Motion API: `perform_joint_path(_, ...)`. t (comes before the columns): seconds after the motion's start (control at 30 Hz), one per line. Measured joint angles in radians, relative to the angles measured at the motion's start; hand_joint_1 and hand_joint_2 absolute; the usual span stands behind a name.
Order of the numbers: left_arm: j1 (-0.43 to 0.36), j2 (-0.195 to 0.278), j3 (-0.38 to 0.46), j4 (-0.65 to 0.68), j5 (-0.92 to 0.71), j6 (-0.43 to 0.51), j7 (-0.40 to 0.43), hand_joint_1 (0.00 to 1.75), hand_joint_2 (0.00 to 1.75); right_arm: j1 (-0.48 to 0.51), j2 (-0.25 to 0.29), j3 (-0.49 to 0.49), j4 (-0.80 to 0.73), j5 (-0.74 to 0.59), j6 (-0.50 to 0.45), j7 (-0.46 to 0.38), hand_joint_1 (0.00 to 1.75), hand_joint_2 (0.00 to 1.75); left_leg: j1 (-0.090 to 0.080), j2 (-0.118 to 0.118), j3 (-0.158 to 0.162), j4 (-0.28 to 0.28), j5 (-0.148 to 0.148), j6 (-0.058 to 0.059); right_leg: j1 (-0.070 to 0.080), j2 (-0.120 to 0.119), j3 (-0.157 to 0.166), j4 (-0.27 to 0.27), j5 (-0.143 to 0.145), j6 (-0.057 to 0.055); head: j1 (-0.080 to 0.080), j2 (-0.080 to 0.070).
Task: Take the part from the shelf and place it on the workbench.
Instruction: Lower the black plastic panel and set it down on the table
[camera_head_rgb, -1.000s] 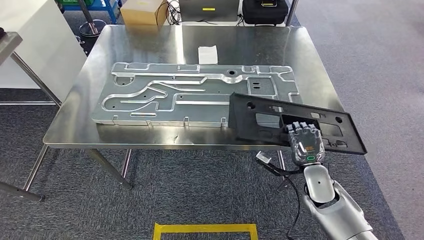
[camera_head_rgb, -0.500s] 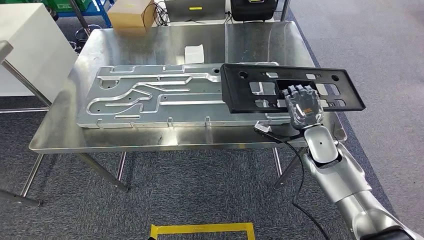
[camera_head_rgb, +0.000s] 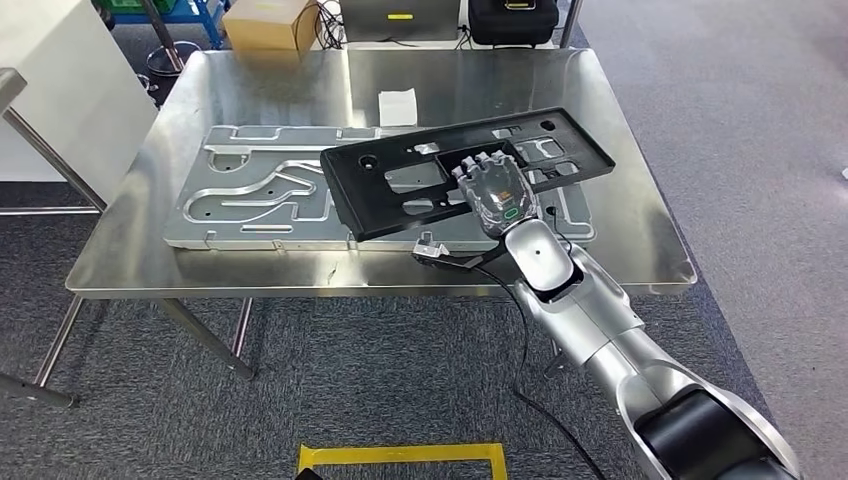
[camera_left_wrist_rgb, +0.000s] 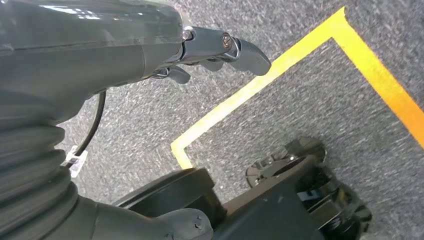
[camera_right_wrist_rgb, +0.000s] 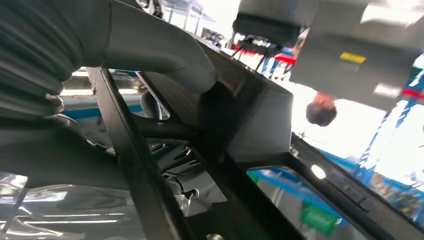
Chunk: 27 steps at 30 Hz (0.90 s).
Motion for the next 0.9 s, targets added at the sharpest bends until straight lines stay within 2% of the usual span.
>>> perform_joint_path(0.03,0.001,-0.001,0.000,0.000,0.001,0.000,0.000,0.00,1.75,-0.005,0.008,0.000,0.012,-0.002,0.000,-0.008,1.75,1.75,0.001,0.000,0.000,0.004,-0.003,-0.003,-0.003,-0.001,0.018,-0.041,0.031,0.002,0.000,0.000)
perform_joint_path(0.07,0.001,-0.002,0.000,0.000,0.003,0.000,-0.001,0.00,1.75,-0.011,0.015,0.001,0.022,-0.003,0.000,-0.014,1.75,1.75,0.002,0.000,0.000,0.009,-0.006,-0.008,-0.005,-0.003,0.050,-0.107,0.067,0.003,0.000,0.000)
perform_joint_path(0.1,0.001,-0.003,0.000,0.000,0.008,-0.001,-0.002,0.00,1.75,-0.018,0.022,0.001,0.031,-0.004,-0.001,-0.018,1.75,1.75,0.001,0.001,-0.003,0.015,-0.011,-0.014,-0.003,-0.005,0.081,-0.171,0.091,0.001,0.000,0.000)
perform_joint_path(0.13,0.000,-0.003,0.000,0.000,0.014,-0.002,-0.004,0.00,1.75,-0.023,0.030,0.001,0.037,-0.004,-0.002,-0.021,1.75,1.75,0.000,0.001,-0.005,0.021,-0.015,-0.019,-0.001,-0.007,0.104,-0.219,0.105,-0.004,0.000,0.000)
perform_joint_path(0.17,-0.001,-0.004,0.000,0.000,0.020,-0.004,-0.007,0.00,1.75,-0.026,0.036,0.001,0.043,-0.005,-0.002,-0.023,1.75,1.75,-0.001,0.002,-0.008,0.024,-0.018,-0.025,0.001,-0.007,0.116,-0.244,0.107,-0.010,-0.001,0.000)
perform_joint_path(0.23,-0.002,-0.004,0.002,0.000,0.033,-0.013,-0.010,0.00,1.75,-0.025,0.048,0.002,0.055,-0.005,-0.003,-0.026,1.75,1.75,-0.001,0.003,-0.009,0.024,-0.019,-0.034,0.006,-0.005,0.117,-0.251,0.103,-0.024,-0.002,0.000)
perform_joint_path(0.3,-0.002,-0.004,0.004,0.000,0.046,-0.027,-0.017,0.00,1.75,-0.024,0.056,0.004,0.067,-0.008,-0.005,-0.027,1.75,1.75,0.001,0.003,-0.014,0.038,-0.032,-0.045,0.003,-0.005,0.120,-0.255,0.104,-0.036,-0.004,0.000)
perform_joint_path(0.37,-0.001,-0.004,0.008,0.000,0.057,-0.040,-0.024,0.00,1.75,-0.022,0.065,0.004,0.076,-0.013,-0.008,-0.027,1.75,1.75,0.005,0.001,-0.051,0.119,-0.079,-0.055,0.000,-0.006,0.123,-0.259,0.105,-0.048,-0.007,0.000)
perform_joint_path(0.43,0.001,-0.004,0.012,0.000,0.060,-0.046,-0.025,0.00,1.75,-0.016,0.070,0.004,0.084,-0.015,-0.014,-0.026,1.75,1.75,0.007,0.001,-0.117,0.254,-0.137,-0.061,0.002,-0.006,0.123,-0.259,0.103,-0.053,-0.010,0.000)
perform_joint_path(0.47,0.002,-0.004,0.013,0.000,0.060,-0.046,-0.023,0.00,1.75,-0.010,0.072,0.004,0.089,-0.015,-0.016,-0.026,1.75,1.75,0.008,0.001,-0.142,0.303,-0.149,-0.063,0.002,-0.006,0.123,-0.259,0.103,-0.054,-0.010,0.000)
perform_joint_path(0.5,0.002,-0.004,0.014,0.000,0.060,-0.046,-0.020,0.00,1.75,-0.005,0.072,0.004,0.094,-0.015,-0.018,-0.026,1.75,1.75,0.008,0.001,-0.152,0.316,-0.141,-0.064,0.003,-0.006,0.124,-0.258,0.102,-0.054,-0.010,0.000)
perform_joint_path(0.53,0.003,-0.004,0.015,0.000,0.059,-0.046,-0.016,0.00,1.75,-0.002,0.072,0.004,0.099,-0.015,-0.020,-0.025,1.75,1.75,0.009,0.001,-0.142,0.288,-0.114,-0.063,0.003,-0.005,0.125,-0.258,0.102,-0.053,-0.010,0.000)
perform_joint_path(0.6,0.005,-0.002,0.016,0.000,0.055,-0.046,-0.009,0.00,1.75,0.001,0.074,0.004,0.109,-0.013,-0.025,-0.024,1.75,1.75,0.009,0.000,-0.084,0.156,-0.040,-0.057,0.004,-0.002,0.126,-0.256,0.099,-0.049,-0.010,0.000)
perform_joint_path(0.63,0.005,-0.002,0.017,0.000,0.053,-0.046,-0.006,0.00,1.75,0.001,0.074,0.004,0.112,-0.012,-0.029,-0.023,1.75,1.75,0.008,0.000,-0.056,0.092,-0.017,-0.053,0.005,0.000,0.126,-0.254,0.098,-0.045,-0.010,0.000)
perform_joint_path(0.67,0.006,-0.001,0.017,0.000,0.052,-0.046,-0.004,0.00,1.75,0.001,0.074,0.004,0.116,-0.011,-0.032,-0.021,1.75,1.75,0.006,-0.001,-0.038,0.053,-0.007,-0.048,0.006,0.001,0.124,-0.254,0.099,-0.040,-0.009,0.000)
perform_joint_path(0.7,0.006,0.000,0.017,0.000,0.051,-0.045,-0.003,0.00,1.75,0.001,0.075,0.004,0.120,-0.009,-0.035,-0.020,1.75,1.75,0.003,-0.003,-0.032,0.036,-0.008,-0.044,0.007,0.001,0.122,-0.254,0.100,-0.034,-0.009,0.000)
perform_joint_path(0.8,0.006,0.001,0.018,0.000,0.052,-0.042,-0.003,0.00,1.75,0.004,0.075,0.005,0.128,-0.003,-0.037,-0.019,1.75,1.75,0.004,-0.003,-0.028,0.024,-0.001,-0.026,0.005,0.000,0.119,-0.249,0.094,-0.016,-0.008,0.000)
perform_joint_path(0.83,0.006,0.001,0.018,0.000,0.054,-0.042,-0.003,0.00,1.75,0.005,0.075,0.005,0.129,-0.001,-0.038,-0.019,1.75,1.75,0.006,-0.003,-0.026,0.019,0.002,-0.019,0.005,-0.001,0.110,-0.227,0.078,-0.011,-0.007,0.000)
perform_joint_path(0.9,0.006,0.001,0.018,0.000,0.055,-0.042,-0.005,0.00,1.75,0.007,0.075,0.005,0.134,0.002,-0.038,-0.019,1.75,1.75,0.007,-0.002,-0.025,0.015,0.005,-0.010,0.004,-0.001,0.063,-0.124,0.021,-0.007,-0.006,0.000)
